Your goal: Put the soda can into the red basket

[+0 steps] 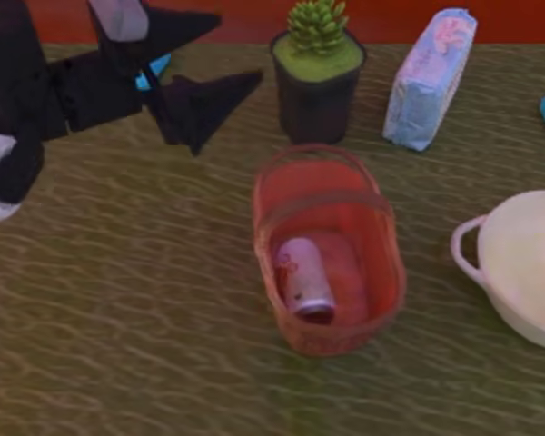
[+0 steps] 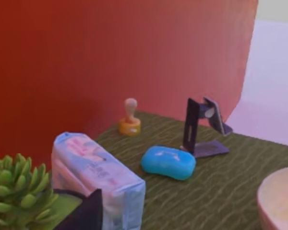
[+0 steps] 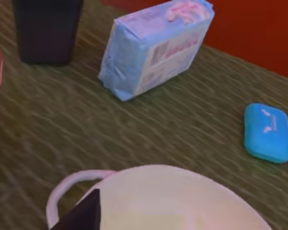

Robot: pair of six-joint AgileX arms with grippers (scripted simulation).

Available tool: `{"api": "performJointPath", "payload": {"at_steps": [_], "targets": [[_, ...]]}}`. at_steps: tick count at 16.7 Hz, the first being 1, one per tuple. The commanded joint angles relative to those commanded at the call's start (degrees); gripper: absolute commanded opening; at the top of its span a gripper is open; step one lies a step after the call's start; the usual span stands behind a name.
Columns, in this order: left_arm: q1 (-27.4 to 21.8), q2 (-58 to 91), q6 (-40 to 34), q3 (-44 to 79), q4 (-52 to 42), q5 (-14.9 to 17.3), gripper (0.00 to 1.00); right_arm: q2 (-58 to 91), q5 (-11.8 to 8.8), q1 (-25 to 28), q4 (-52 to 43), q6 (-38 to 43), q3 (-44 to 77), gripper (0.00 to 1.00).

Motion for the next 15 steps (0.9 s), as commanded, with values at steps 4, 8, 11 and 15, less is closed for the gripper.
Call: {"api": "performJointPath", "payload": {"at_steps": [4,8,11,15], "targets": [[3.9,-23.4,-1.6,-11.2,-11.8,-13.0,1.00,24.2,0.2,7.1,-16.2,-10.7,23.8,1.00],[7.6,-49.7,-2.0,-24.1,-24.2,-26.6,1.00,49.7,0.5,14.5,-33.0,-21.7,48.5,1.00],[10.0,-68.5,-1.3,-33.4,-32.7,-35.9,1.00,67.1,0.6,19.5,-44.1,-29.1,65.4,1.00],[12.3,-88.2,0.4,-43.8,-41.6,-46.2,1.00,85.7,0.7,24.9,-56.0,-37.0,83.7,1.00]]}}
